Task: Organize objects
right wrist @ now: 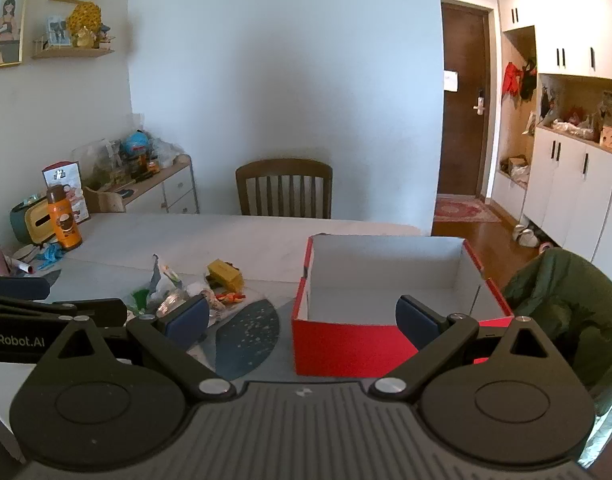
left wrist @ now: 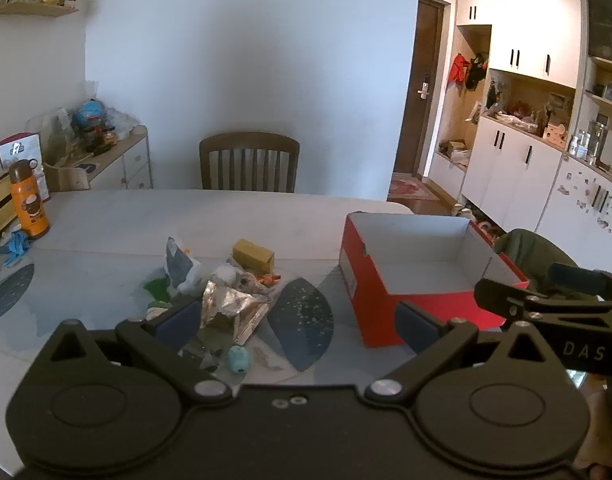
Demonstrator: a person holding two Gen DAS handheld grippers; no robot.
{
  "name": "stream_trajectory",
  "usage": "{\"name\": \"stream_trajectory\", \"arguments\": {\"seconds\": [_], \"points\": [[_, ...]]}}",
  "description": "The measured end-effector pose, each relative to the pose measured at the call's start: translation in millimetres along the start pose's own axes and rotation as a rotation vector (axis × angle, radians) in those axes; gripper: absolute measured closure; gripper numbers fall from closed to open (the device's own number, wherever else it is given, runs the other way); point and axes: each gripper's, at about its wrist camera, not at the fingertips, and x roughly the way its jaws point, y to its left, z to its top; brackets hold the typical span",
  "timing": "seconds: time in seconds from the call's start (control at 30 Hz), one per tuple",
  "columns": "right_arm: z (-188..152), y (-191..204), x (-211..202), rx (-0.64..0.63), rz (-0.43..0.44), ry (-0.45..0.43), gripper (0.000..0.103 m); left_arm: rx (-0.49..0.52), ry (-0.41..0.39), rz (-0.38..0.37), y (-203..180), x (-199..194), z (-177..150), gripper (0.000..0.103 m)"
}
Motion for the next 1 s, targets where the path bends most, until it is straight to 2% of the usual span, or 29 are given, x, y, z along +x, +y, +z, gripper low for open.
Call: {"name": "stream_trajectory", "arguments": {"seconds": [0.2, 0.23, 0.27, 0.4, 0.63, 0.77, 0.9, 1.0], "points": [[4.1, 13.7, 11.7, -0.02, 0.019, 0.008, 0.003, -0.013, 0.0, -0.01, 19.1, 3.6, 2.2, 0.0], [5.5, 17.8, 15.0, -0.026, 0.02, 0.009, 0.003, -0.012, 0.0, -0.021, 23.3, 5.5, 3.1, 0.0], [7.3, 21.8, 18.6, -0.032, 0.022, 0.014, 0.003, 0.006, 0.003, -0.086, 27.5, 7.4, 3.9, 0.0], [9.4, 39.0, 37.9, -0.049, 0.036, 0.048, 0.003, 0.016, -0.022, -0.129, 48.1, 18.4, 8.4, 0.0], [17.5, 68.4, 73.2, -0.084, 0.095, 0.086, 0.003, 0.048, -0.033, -0.11, 91.8, 54.7, 13.8, 0.0], [11.8, 90.1, 93.8, -0.155, 0.127, 0.108, 0.003, 0.067, -0.002, -0.1, 122.0, 87.0, 11.3, 0.001], [0.7, 109.7, 120.4, -0.198, 0.138, 0.173, 0.003, 0.04, 0.061, -0.084, 150.9, 125.8, 4.7, 0.001], [-9.1, 118.9, 141.8, -0.201, 0.139, 0.227, 0.003, 0.046, 0.128, -0.104, 162.6, 156.1, -2.8, 0.001]]}}
